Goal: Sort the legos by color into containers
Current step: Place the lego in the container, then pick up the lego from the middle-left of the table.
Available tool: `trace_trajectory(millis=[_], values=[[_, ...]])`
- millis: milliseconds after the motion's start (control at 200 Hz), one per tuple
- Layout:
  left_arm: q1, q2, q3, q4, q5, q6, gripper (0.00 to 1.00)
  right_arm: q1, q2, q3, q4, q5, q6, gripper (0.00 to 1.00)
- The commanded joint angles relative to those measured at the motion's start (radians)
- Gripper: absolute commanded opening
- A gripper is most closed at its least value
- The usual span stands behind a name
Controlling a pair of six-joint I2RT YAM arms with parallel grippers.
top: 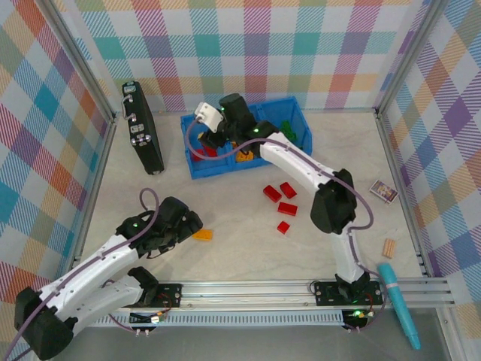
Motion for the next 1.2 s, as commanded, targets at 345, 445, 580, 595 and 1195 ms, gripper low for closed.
trace_trajectory(millis=[345,445,580,595,1195], values=[[-0.093,0.216,-0.023,0.191,-0.034,-0.236,0.93,-0.016,-0.283,-0.343,0.214,0.044,-0.014,0.65],[-0.111,0.282,-0.028,0.237,-0.026,-0.269,0.93,-0.03,-0.311,-0.375,0.227,0.065,-0.021,0.65],[-0.124,0.339,-0.006,0.268,-0.034,-0.284,0.91,-0.051,-0.369,-0.445,0.246,0.06,-0.015,0.65],[-0.125,0.343,-0.002,0.268,-0.037,-0.284,0.9,-0.053,-0.377,-0.457,0.251,0.06,-0.014,0.65],[-0.118,0.472,-0.001,0.305,-0.057,-0.34,0.65,-0.087,-0.442,-0.524,0.274,0.019,0.005,0.66]])
